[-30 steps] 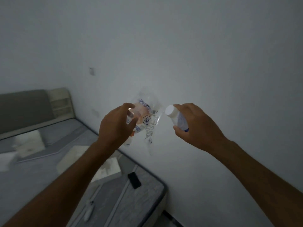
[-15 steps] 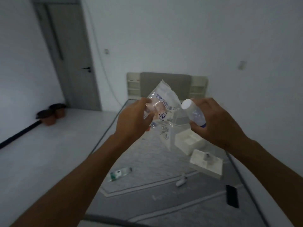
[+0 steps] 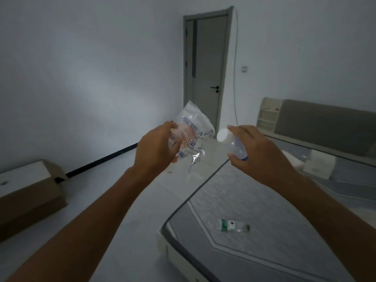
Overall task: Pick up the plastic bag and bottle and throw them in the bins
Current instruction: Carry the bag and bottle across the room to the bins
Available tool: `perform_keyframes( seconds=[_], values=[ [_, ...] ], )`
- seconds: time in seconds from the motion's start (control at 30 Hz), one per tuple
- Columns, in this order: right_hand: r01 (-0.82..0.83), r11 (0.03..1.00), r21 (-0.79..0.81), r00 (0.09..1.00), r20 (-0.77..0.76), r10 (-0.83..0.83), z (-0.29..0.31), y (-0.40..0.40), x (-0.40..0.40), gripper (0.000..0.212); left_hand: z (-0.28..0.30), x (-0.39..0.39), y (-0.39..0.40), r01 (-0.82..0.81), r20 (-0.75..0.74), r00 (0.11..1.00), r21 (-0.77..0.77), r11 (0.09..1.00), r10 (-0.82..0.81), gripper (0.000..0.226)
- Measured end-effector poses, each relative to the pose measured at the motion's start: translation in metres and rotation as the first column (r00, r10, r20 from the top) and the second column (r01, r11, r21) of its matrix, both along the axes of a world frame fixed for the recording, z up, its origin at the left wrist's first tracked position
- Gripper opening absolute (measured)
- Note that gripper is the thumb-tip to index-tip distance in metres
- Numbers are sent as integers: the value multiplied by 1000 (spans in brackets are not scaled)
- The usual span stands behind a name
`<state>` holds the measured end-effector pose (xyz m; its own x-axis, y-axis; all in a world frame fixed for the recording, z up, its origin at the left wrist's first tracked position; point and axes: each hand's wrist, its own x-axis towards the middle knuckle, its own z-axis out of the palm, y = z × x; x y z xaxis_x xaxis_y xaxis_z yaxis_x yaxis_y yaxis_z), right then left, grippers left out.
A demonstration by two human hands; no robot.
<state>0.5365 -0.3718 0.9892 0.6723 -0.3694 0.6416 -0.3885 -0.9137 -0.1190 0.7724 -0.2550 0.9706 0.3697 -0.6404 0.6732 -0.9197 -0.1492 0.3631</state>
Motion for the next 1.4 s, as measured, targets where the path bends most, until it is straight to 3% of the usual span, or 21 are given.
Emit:
perform_keyframes(
  seconds=[0.4, 0.7, 0.9, 1.1, 1.4],
  values=[
    [-80, 997, -17, 997, -25, 79, 5, -13, 257, 71, 4, 236, 22, -112, 16, 993, -26, 993, 113, 39],
    [-156, 988, 14, 986, -65, 156, -24, -65, 418, 73, -34, 389, -7, -205, -86, 975, 1, 979, 205, 38],
    [-169, 985, 40, 983, -63, 171, -42, -145, 519, 74, -40, 489, -77, -243, -53, 968, 22, 970, 244, 32],
    [-140, 987, 77, 987, -74, 146, -24, -238, 620, 69, -15, 590, -172, -251, -20, 968, -2, 968, 251, 33],
    [-101, 994, 36, 993, -51, 103, -29, -361, 777, 70, -25, 748, -316, -164, -31, 986, 10, 986, 165, 33]
  ],
)
